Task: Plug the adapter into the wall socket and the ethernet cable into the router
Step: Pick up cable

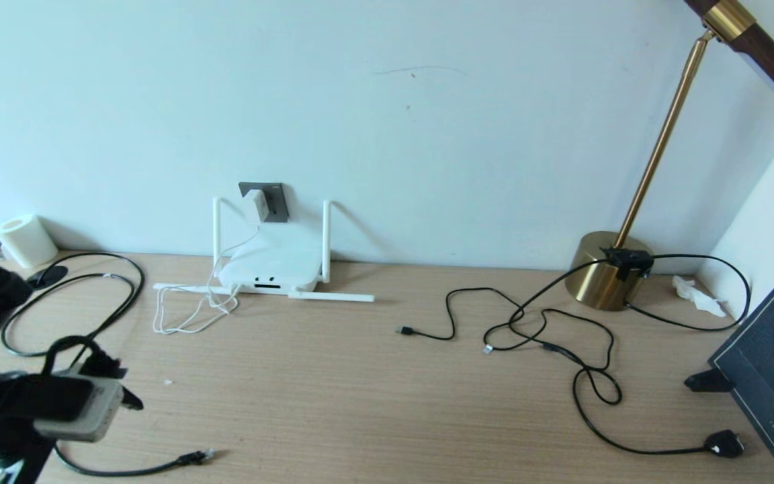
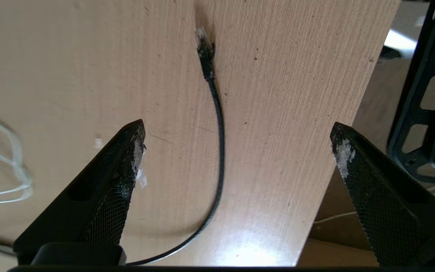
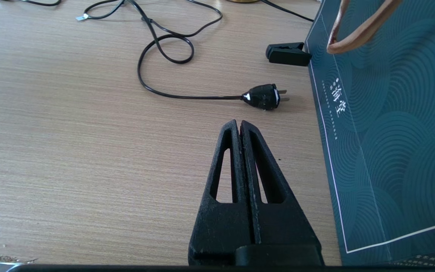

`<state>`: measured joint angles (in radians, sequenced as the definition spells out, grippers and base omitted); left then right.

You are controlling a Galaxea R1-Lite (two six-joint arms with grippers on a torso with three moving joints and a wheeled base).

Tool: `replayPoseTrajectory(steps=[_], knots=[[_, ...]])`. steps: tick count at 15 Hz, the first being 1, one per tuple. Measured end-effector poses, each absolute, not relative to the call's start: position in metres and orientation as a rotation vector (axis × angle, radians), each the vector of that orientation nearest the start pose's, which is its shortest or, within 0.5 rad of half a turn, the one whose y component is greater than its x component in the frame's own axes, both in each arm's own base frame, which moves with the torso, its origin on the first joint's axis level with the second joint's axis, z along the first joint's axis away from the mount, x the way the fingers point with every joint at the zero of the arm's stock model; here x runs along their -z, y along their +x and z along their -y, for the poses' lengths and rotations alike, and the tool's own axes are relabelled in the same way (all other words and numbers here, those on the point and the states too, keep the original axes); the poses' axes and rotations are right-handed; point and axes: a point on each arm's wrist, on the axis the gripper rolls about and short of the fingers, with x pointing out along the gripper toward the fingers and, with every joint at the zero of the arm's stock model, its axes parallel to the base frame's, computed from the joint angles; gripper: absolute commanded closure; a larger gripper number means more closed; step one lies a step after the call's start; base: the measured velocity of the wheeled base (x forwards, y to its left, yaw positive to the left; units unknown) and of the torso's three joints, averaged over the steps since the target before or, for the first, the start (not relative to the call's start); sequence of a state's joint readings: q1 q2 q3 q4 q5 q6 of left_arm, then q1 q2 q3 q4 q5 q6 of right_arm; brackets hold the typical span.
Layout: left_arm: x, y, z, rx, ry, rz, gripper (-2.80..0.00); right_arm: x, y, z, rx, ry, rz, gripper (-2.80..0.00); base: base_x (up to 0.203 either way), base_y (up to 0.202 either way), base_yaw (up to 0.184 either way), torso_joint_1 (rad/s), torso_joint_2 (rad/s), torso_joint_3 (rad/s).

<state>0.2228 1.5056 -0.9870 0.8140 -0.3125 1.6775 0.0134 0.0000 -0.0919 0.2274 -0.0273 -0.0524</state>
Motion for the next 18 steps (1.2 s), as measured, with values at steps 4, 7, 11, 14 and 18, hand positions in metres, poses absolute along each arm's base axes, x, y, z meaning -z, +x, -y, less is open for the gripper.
replayPoseTrajectory(steps=[4, 7, 11, 14, 18], knots=[[-0.159, 0.208, -0.04, 1.088, 0.972, -0.953, -2.8, -0.077, -0.031, 0.001, 0.01, -0.056, -0.136, 0.0, 0.0, 0.0, 0.0, 0.0, 0.0, 0.0], [-0.149, 0.218, -0.038, 1.118, 0.939, -0.985, -2.8, -0.077, -0.031, 0.001, 0.01, -0.056, -0.135, 0.0, 0.0, 0.0, 0.0, 0.0, 0.0, 0.0], [-0.132, 0.239, -0.033, 1.123, 0.936, -0.983, -2.8, -0.077, -0.031, 0.001, 0.011, -0.056, -0.135, 0.0, 0.0, 0.0, 0.0, 0.0, 0.0, 0.0], [-0.123, 0.256, -0.03, 1.123, 0.93, -0.992, -2.8, -0.077, -0.031, 0.001, 0.01, -0.056, -0.136, 0.0, 0.0, 0.0, 0.0, 0.0, 0.0, 0.0], [-0.113, 0.277, -0.031, 1.109, 0.939, -1.001, -2.8, -0.077, -0.031, 0.001, 0.01, -0.056, -0.136, 0.0, 0.0, 0.0, 0.0, 0.0, 0.0, 0.0]])
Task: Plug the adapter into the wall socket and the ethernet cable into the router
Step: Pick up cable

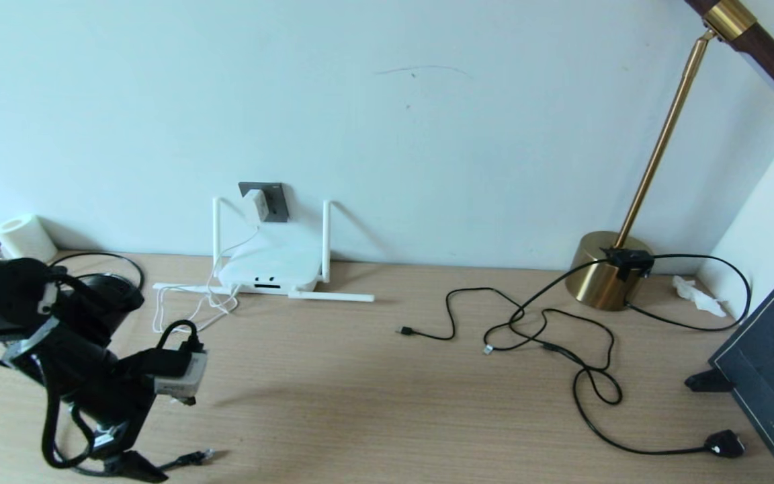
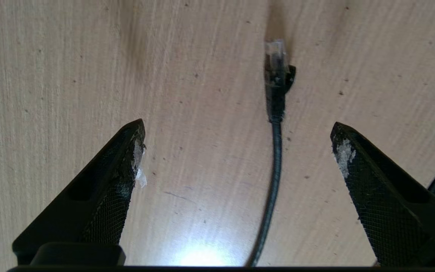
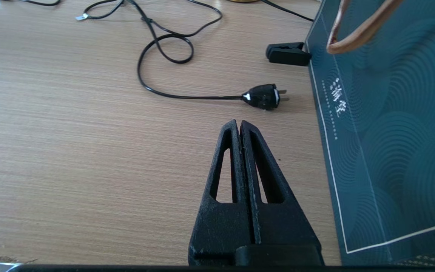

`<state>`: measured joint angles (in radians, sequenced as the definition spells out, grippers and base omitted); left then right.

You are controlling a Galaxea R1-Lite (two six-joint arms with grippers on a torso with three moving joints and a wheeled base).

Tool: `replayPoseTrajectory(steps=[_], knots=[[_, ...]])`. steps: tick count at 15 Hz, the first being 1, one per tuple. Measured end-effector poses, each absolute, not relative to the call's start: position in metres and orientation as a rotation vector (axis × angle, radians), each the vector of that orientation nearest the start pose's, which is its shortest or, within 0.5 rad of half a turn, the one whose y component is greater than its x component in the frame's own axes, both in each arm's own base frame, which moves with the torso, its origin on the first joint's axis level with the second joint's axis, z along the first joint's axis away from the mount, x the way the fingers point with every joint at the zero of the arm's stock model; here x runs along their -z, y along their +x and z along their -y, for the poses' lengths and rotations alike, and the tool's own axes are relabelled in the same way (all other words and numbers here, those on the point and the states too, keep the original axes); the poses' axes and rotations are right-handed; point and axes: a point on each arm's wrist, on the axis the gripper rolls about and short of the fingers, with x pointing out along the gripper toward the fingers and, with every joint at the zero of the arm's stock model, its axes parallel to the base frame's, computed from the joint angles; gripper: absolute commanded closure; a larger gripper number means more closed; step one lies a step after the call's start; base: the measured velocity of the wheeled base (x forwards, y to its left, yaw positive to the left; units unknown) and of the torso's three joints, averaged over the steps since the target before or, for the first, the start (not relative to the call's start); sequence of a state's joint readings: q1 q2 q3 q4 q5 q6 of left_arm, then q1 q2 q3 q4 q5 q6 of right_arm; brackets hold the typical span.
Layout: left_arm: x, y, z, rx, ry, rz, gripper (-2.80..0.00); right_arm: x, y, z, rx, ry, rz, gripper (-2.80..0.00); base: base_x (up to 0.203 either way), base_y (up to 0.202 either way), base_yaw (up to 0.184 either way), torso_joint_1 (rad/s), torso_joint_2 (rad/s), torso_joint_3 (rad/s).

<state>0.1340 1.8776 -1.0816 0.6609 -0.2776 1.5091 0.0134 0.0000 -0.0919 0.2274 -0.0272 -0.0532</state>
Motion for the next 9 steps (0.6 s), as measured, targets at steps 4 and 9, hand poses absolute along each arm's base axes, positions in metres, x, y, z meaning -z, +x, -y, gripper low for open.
replayPoseTrajectory(steps=[4, 9], knots=[[-0.1063, 0.2829, -0.0268, 1.135, 0.938, -1.008, -2.8, -0.0773, -0.0314, 0.001, 0.01, -0.055, -0.136, 0.0, 0.0, 0.0, 0.0, 0.0, 0.0, 0.0], [-0.1041, 0.2842, -0.0236, 1.15, 0.94, -1.009, -2.8, -0.0774, -0.0314, 0.001, 0.01, -0.055, -0.135, 0.0, 0.0, 0.0, 0.0, 0.0, 0.0, 0.0]])
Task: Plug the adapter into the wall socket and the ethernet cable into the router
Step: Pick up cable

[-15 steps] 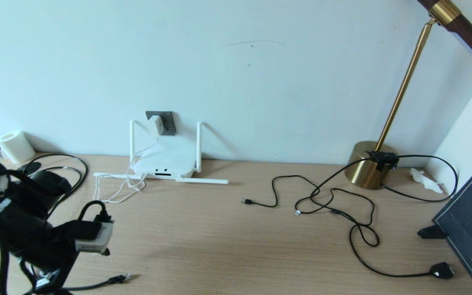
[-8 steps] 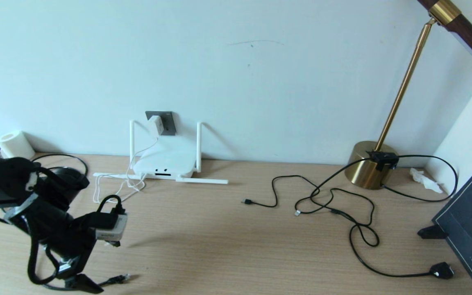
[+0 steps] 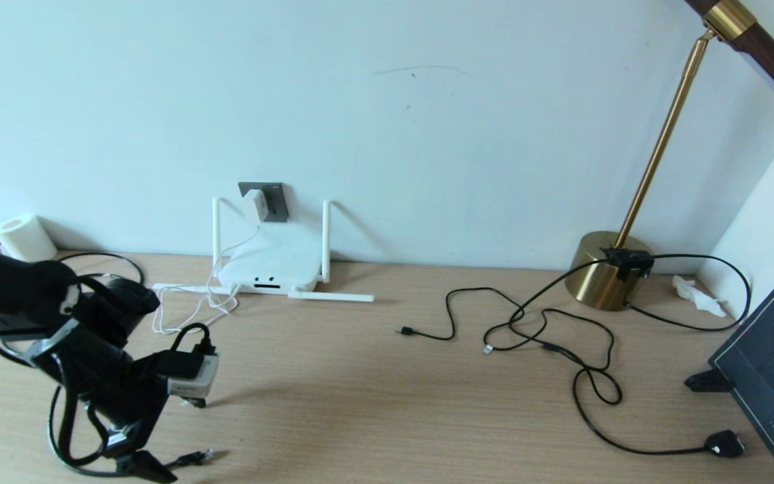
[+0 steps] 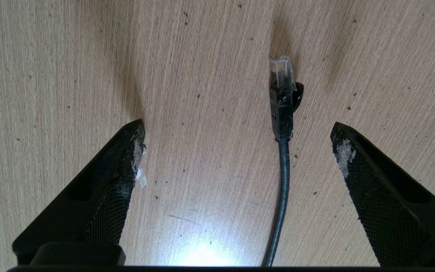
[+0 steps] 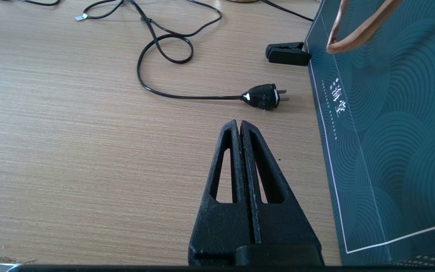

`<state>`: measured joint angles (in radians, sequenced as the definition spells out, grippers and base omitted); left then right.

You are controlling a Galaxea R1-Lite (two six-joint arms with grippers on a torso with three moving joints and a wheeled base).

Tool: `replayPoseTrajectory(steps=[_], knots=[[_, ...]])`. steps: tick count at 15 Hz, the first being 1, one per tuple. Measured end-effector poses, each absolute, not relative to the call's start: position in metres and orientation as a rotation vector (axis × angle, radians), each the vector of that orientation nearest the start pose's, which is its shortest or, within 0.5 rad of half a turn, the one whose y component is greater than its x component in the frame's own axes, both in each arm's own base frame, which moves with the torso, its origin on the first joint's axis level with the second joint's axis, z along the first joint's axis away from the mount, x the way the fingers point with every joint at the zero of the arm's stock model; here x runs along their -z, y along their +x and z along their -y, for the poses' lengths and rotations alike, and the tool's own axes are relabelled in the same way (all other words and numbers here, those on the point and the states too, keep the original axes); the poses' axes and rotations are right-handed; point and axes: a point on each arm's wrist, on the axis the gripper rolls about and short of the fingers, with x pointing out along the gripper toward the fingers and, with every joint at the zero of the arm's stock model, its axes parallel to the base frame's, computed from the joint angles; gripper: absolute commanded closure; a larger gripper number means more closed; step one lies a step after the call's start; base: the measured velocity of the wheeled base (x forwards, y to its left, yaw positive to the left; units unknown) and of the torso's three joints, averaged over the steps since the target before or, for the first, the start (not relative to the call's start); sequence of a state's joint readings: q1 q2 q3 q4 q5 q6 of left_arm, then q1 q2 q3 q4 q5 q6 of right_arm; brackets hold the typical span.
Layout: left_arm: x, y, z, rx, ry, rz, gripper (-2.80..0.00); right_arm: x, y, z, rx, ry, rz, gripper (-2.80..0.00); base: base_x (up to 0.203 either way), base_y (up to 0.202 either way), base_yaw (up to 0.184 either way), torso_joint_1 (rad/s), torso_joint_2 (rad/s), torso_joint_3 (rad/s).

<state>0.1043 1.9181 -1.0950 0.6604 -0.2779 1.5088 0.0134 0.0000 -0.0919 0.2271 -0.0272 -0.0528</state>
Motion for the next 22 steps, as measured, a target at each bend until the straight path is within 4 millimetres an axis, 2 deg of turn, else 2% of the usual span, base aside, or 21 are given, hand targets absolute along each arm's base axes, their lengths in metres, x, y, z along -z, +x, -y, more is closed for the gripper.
replayPoseTrajectory(steps=[11, 22], knots=[[-0.0949, 0.2831, -0.0217, 1.148, 0.963, -1.026, -2.8, -0.0773, -0.0314, 0.001, 0.01, -0.056, -0.136, 0.0, 0.0, 0.0, 0.0, 0.0, 0.0, 0.0], [-0.0955, 0.2776, -0.0216, 1.15, 0.966, -1.029, -2.8, -0.0773, -0.0314, 0.001, 0.01, -0.055, -0.136, 0.0, 0.0, 0.0, 0.0, 0.0, 0.0, 0.0]])
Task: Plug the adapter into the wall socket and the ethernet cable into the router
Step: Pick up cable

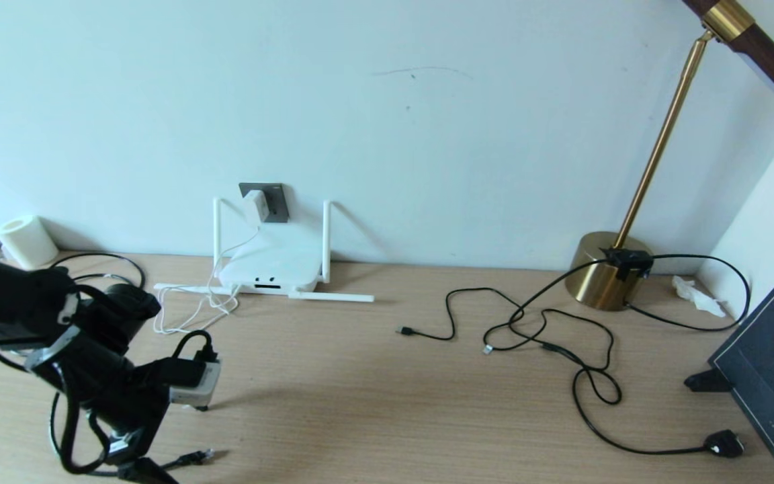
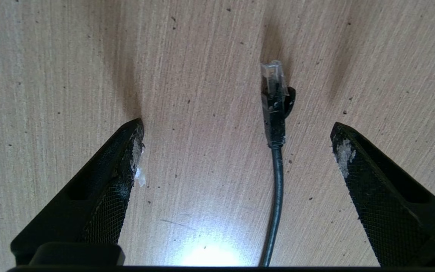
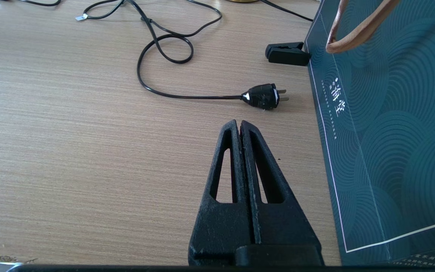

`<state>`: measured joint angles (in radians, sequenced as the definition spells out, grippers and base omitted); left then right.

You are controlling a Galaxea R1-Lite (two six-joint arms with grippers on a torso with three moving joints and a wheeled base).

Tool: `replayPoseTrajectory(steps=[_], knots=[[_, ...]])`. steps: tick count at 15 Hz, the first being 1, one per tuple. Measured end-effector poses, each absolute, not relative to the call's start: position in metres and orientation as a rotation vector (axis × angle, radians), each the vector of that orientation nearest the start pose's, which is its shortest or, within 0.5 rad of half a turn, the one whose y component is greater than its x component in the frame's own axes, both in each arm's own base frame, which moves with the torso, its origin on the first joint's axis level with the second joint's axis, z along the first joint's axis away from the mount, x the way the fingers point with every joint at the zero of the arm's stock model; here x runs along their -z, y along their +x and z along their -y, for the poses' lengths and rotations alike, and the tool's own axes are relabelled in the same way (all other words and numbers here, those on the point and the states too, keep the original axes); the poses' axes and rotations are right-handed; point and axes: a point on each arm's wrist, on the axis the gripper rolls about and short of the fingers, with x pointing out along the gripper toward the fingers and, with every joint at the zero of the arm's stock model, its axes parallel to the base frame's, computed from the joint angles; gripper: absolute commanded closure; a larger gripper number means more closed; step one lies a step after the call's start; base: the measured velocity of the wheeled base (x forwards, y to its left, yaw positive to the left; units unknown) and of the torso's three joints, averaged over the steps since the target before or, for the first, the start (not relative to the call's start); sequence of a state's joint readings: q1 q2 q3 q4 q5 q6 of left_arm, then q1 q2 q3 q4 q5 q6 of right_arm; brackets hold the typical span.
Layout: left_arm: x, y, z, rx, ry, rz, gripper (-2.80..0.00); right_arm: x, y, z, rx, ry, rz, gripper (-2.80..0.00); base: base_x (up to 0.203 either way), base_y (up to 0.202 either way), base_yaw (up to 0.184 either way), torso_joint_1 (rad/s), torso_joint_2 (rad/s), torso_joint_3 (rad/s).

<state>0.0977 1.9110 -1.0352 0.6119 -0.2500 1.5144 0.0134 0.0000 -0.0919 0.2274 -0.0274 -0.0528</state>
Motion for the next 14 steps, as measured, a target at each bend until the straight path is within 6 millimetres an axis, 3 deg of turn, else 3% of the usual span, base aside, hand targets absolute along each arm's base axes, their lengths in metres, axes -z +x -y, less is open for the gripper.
replayPoseTrajectory(steps=[10, 11, 14], knots=[[-0.093, 0.265, -0.02, 1.161, 0.961, -1.038, -2.8, -0.077, -0.031, 0.001, 0.01, -0.056, -0.136, 0.0, 0.0, 0.0, 0.0, 0.0, 0.0, 0.0], [-0.092, 0.263, -0.02, 1.163, 0.959, -1.042, 0.0, -0.077, -0.031, 0.001, 0.01, -0.056, -0.136, 0.0, 0.0, 0.0, 0.0, 0.0, 0.0, 0.0], [-0.091, 0.26, -0.02, 1.167, 0.955, -1.048, 0.0, -0.077, -0.031, 0.001, 0.01, -0.056, -0.136, 0.0, 0.0, 0.0, 0.0, 0.0, 0.0, 0.0]])
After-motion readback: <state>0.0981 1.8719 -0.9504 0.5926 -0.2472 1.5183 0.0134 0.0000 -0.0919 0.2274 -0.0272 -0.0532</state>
